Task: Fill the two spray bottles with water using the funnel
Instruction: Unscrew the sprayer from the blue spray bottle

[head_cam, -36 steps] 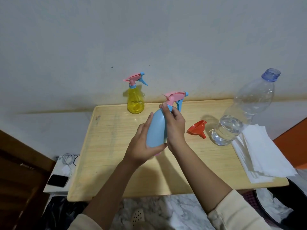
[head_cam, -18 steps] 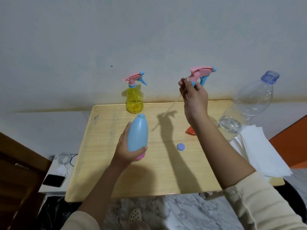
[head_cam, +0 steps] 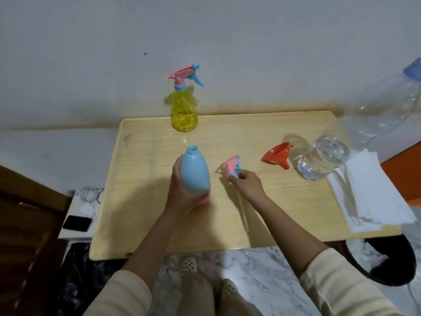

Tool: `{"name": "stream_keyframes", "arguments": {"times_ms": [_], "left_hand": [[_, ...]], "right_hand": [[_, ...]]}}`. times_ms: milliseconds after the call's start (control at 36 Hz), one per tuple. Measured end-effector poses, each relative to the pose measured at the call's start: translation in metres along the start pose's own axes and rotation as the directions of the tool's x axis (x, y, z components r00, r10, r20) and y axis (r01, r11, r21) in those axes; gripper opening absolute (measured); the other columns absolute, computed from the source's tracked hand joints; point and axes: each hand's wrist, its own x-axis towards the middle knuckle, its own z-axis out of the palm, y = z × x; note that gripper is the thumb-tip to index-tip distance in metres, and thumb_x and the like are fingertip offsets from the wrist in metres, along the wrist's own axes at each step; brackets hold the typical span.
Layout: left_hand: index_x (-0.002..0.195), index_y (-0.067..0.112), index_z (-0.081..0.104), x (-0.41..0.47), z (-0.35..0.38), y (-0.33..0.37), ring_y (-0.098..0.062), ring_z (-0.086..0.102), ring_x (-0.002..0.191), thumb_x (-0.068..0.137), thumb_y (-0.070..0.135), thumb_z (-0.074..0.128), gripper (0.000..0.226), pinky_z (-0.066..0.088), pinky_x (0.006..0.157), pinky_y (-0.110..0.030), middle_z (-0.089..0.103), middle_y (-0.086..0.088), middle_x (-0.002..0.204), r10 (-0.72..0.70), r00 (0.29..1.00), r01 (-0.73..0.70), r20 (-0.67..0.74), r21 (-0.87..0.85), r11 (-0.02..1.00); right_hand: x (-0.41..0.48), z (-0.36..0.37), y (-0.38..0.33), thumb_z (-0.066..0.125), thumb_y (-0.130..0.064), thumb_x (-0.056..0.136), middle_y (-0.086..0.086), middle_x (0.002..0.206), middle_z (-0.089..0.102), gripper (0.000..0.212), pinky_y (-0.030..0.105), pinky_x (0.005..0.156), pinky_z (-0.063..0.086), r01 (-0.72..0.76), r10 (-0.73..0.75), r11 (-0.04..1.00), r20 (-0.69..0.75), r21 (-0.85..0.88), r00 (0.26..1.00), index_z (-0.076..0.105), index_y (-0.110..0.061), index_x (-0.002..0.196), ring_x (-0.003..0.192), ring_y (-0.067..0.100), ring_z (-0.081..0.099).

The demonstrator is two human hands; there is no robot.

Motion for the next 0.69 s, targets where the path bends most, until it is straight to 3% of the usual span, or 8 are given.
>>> {"name": "stream_keyframes", "arguments": {"times_ms": [56, 111, 194, 250, 306, 500, 611, 694], "left_hand": [[0.137, 0.033, 0.023, 0.002, 0.004, -0.003, -0.019, 0.044, 0.124, 0.045, 0.038, 0.083, 0.110, 0.047, 0.095, -0.030, 0.038, 0.002, 0.139, 0.000, 1.000, 0.000, 0.002, 0.008, 1.000], [0.136, 0.036, 0.023, 0.003, 0.006, -0.004, -0.016, 0.041, 0.124, 0.045, 0.039, 0.082, 0.108, 0.045, 0.093, -0.026, 0.036, 0.005, 0.136, 0.006, 1.000, -0.006, -0.009, 0.015, 1.000], [0.139, 0.031, 0.022, 0.007, 0.011, -0.008, -0.008, 0.035, 0.121, 0.048, 0.036, 0.084, 0.110, 0.039, 0.092, -0.019, 0.031, 0.006, 0.134, 0.042, 0.999, -0.040, -0.027, 0.058, 0.998], [0.140, 0.030, 0.021, 0.008, 0.014, -0.007, 0.000, 0.030, 0.115, 0.053, 0.026, 0.086, 0.109, 0.034, 0.086, -0.010, 0.027, 0.008, 0.130, 0.046, 0.999, -0.044, -0.029, 0.086, 0.995], [0.140, 0.030, 0.019, 0.009, 0.017, -0.007, 0.001, 0.027, 0.115, 0.055, 0.027, 0.082, 0.106, 0.034, 0.091, -0.015, 0.024, 0.009, 0.129, 0.057, 0.998, -0.054, -0.024, 0.113, 0.992], [0.141, 0.031, 0.022, 0.010, 0.019, -0.008, -0.010, 0.032, 0.125, 0.059, 0.050, 0.069, 0.097, 0.040, 0.100, -0.034, 0.027, 0.019, 0.132, 0.091, 0.996, -0.091, 0.006, 0.113, 0.989], [0.141, 0.033, 0.027, 0.010, 0.019, -0.007, -0.003, 0.035, 0.123, 0.063, 0.053, 0.069, 0.091, 0.043, 0.101, -0.038, 0.030, 0.029, 0.129, 0.091, 0.995, -0.088, -0.030, 0.088, 0.992], [0.140, 0.029, 0.032, 0.011, 0.018, -0.004, -0.005, 0.038, 0.122, 0.064, 0.054, 0.070, 0.089, 0.044, 0.101, -0.039, 0.037, 0.015, 0.130, 0.101, 0.993, -0.096, -0.065, 0.075, 0.993]], "right_hand": [[0.003, 0.005, 0.006, 0.063, -0.019, 0.087, 0.001, 0.064, 0.047, 0.022, 0.008, 0.052, 0.034, 0.046, -0.048, 0.995, -0.016, -0.087, 0.999, 0.054, -0.009, 0.070, 0.063, 0.016, 0.041], [0.004, 0.008, 0.009, 0.064, -0.019, 0.086, 0.003, 0.080, 0.054, 0.017, 0.001, 0.059, 0.033, 0.076, -0.085, 0.987, -0.059, -0.143, 0.995, 0.062, -0.004, 0.092, 0.077, 0.016, 0.046], [0.008, 0.008, 0.012, 0.066, -0.019, 0.083, 0.004, 0.089, 0.055, 0.029, 0.019, 0.059, 0.030, 0.082, -0.100, 0.985, -0.112, -0.151, 0.989, 0.057, 0.000, 0.104, 0.082, 0.016, 0.048], [0.011, 0.008, 0.013, 0.067, -0.020, 0.082, 0.006, 0.092, 0.057, 0.028, 0.020, 0.064, 0.028, 0.076, -0.098, 0.983, -0.125, -0.169, 0.987, 0.056, -0.002, 0.100, 0.083, 0.017, 0.049], [0.014, 0.008, 0.014, 0.069, -0.021, 0.081, 0.007, 0.092, 0.059, 0.027, 0.025, 0.069, 0.034, 0.068, -0.091, 0.983, -0.132, -0.173, 0.987, 0.056, -0.004, 0.096, 0.084, 0.019, 0.051], [0.017, 0.008, 0.008, 0.074, -0.024, 0.078, -0.003, 0.078, 0.051, 0.031, 0.025, 0.064, 0.037, 0.036, -0.058, 0.991, -0.175, -0.127, 0.983, 0.055, -0.005, 0.094, 0.077, 0.015, 0.050], [0.015, 0.010, 0.011, 0.073, -0.028, 0.078, 0.007, 0.097, 0.059, 0.035, 0.025, 0.074, 0.039, 0.116, -0.157, 0.973, -0.204, -0.198, 0.966, 0.059, -0.003, 0.099, 0.093, 0.020, 0.053], [0.009, 0.000, 0.012, 0.070, -0.018, 0.080, 0.012, 0.113, 0.052, 0.034, 0.019, 0.083, 0.031, 0.258, -0.312, 0.944, -0.299, -0.207, 0.902, 0.058, -0.003, 0.108, 0.109, 0.024, 0.047]]}}
